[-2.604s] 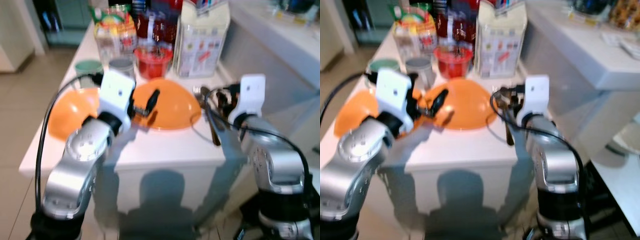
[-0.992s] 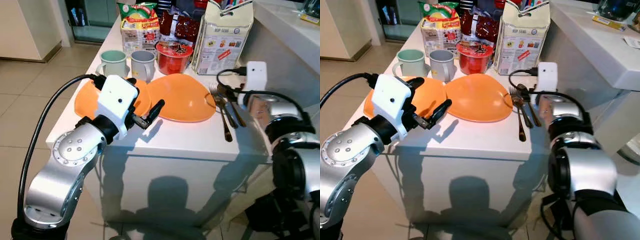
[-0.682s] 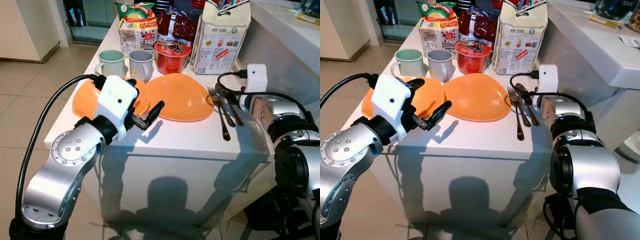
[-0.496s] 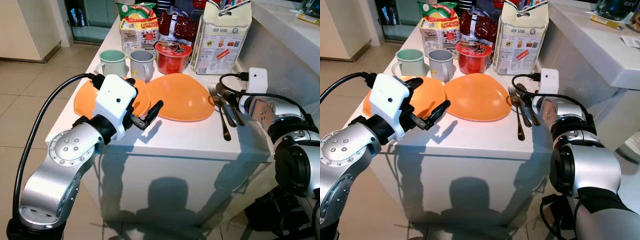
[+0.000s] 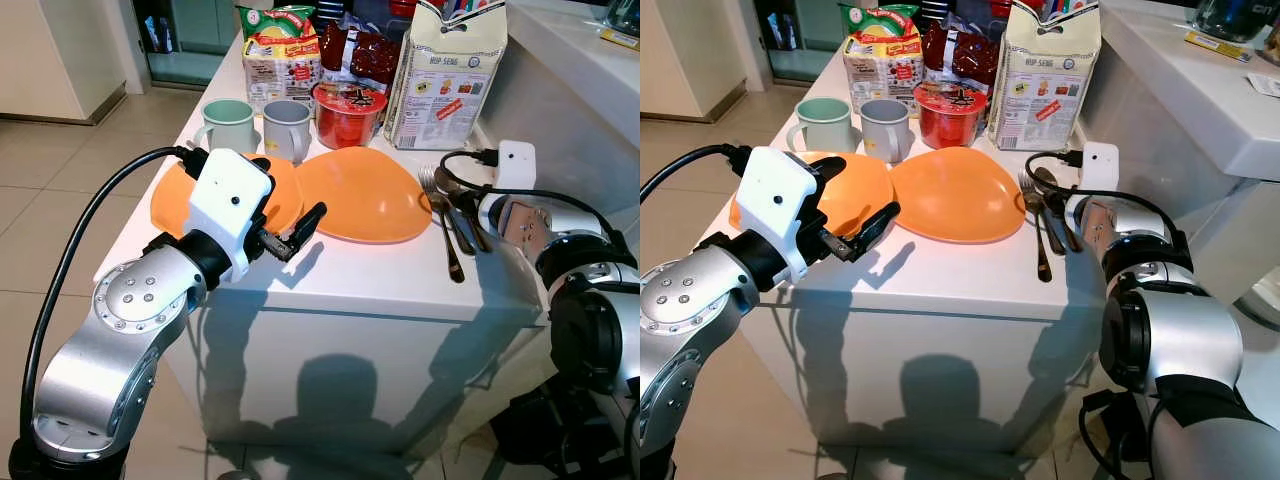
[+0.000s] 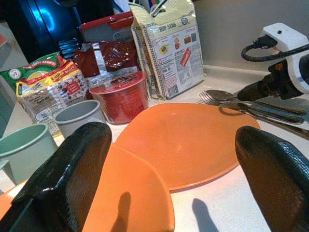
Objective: Setting the table
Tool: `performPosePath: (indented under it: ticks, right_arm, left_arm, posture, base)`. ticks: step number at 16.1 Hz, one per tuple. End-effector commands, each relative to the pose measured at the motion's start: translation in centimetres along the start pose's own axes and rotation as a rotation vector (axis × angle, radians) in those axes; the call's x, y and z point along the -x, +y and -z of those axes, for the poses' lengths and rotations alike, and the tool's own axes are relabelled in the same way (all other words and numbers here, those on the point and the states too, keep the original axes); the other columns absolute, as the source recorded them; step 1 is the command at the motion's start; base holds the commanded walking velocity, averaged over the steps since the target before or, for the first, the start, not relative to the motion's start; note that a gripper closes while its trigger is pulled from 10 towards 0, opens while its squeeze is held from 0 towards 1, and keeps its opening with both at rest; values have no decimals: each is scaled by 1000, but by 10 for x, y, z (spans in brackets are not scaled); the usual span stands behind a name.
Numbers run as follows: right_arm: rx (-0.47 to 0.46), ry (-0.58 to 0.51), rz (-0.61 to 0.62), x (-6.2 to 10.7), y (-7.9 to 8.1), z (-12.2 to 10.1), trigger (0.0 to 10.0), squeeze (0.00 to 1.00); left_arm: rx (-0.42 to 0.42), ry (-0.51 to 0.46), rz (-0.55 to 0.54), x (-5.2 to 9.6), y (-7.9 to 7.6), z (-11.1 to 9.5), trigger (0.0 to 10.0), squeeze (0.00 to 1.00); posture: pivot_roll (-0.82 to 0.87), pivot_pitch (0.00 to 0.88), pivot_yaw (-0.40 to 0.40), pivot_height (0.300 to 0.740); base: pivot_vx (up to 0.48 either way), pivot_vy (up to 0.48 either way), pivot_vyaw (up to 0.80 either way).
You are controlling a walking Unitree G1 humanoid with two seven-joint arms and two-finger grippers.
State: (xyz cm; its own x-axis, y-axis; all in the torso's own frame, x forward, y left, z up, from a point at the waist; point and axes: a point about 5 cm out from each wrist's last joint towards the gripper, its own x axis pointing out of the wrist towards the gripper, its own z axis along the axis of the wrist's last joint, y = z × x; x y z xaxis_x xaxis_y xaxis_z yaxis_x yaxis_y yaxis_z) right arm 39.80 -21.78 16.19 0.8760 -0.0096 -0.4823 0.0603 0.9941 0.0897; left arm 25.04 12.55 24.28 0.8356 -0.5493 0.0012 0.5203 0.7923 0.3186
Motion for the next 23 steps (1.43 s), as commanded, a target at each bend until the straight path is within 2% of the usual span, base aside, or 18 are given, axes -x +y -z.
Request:
performPosePath:
  ticks: [1,2,6,8,9,15,23]
  right_arm:
    - [-15,27,29,1,-11,8,7686,0]
    - [-13,38,27,1,-12,11,5020,0]
    - [2,56,8,0,-10,14,4667,0]
    - [12,80,-1,0,-10,19,3137,0]
    - [9,89,3,0,-11,21,0,0]
    - [-78,118,12,0,-16,31,0,0]
    - [-114,105,33,0,-18,30,0,0]
  left_arm:
    - [-13,-15,2,2,0,-5,10000,0]
    - [-12,-14,4,1,0,-5,10000,0]
    - [-11,-13,10,0,-1,-5,10000,0]
    - [-10,-12,12,0,-1,-5,10000,0]
    - [-11,-11,13,0,-1,-5,10000,0]
    - [-13,-2,22,0,-2,-4,10000,0]
    - [-14,0,51,-2,-5,-3,10000,0]
  posture:
    - [205,0,-77,740]
    - [203,0,-75,740]
    - [198,0,-70,740]
    - [197,0,-71,740]
    - [199,0,-73,740]
    - [200,0,-73,740]
    - [199,0,-69,740]
  base:
    - [0,0,0]
    - [0,0,0]
    - [0,0,0]
    - [0,0,0]
    - [0,0,0]
    - [0,0,0]
    - [0,0,0]
